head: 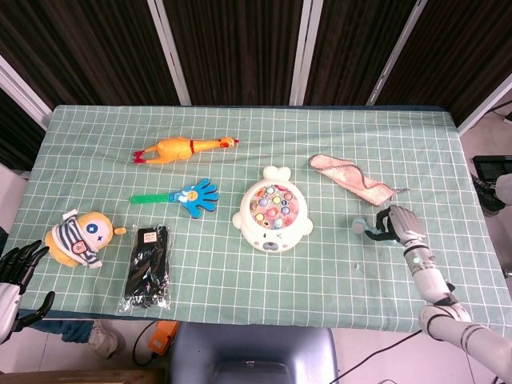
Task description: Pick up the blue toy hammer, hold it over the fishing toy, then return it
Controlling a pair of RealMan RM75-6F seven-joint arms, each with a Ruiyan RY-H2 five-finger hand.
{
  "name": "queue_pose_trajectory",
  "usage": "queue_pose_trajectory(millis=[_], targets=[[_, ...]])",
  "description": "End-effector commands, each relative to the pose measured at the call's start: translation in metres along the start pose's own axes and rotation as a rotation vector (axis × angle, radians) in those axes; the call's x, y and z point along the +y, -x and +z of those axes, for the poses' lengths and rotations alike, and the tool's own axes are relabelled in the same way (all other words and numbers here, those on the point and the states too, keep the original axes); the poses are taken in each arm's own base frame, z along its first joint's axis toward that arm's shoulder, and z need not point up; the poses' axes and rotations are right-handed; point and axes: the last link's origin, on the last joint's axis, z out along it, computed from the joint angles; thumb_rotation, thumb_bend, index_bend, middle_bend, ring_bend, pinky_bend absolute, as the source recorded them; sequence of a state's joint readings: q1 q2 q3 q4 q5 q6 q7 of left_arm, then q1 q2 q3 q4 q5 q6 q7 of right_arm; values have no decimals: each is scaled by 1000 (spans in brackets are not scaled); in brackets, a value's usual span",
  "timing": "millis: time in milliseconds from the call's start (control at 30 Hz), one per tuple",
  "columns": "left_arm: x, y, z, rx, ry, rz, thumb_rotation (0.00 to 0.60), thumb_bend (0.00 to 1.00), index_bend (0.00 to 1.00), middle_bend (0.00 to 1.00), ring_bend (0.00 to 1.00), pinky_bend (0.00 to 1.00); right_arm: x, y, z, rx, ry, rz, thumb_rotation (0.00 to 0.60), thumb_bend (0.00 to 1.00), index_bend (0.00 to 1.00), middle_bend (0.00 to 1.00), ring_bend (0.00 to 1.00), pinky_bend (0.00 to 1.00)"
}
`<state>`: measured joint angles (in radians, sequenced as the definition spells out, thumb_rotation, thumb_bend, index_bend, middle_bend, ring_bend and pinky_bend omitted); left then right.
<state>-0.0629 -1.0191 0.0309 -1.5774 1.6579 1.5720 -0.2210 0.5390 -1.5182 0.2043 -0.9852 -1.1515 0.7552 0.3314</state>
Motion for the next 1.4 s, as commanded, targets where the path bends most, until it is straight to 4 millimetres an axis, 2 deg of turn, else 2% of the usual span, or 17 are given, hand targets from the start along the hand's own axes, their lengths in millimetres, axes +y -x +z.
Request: queue_pose_trajectory(millis=[33, 333, 900, 1033, 1400], targets=[[0, 0, 0, -1, 1, 0, 600, 414, 0, 0, 0, 0, 0, 4, -2, 21, -8, -49, 600, 380, 997, 731, 839, 1000], [0, 0, 0, -2, -1, 2, 600, 414, 0, 0, 0, 0, 1, 2, 1, 11, 22, 42, 600, 381, 997, 731, 839, 1000], [0, 2, 1, -9, -3, 9, 600, 413, 0, 0, 0, 0, 22, 0, 7, 9, 97, 164, 600, 380, 984, 731, 835, 1000], [1, 3, 1, -13, -3, 11, 600, 414, 0, 0, 0, 0, 34, -4, 7, 29, 129, 192, 600, 380, 966, 731, 828, 1000], [1, 4, 2, -14, -1, 14, 600, 418, 0, 0, 0, 0, 44, -7, 9, 35, 144, 193, 600, 380, 955, 731, 826, 1000]])
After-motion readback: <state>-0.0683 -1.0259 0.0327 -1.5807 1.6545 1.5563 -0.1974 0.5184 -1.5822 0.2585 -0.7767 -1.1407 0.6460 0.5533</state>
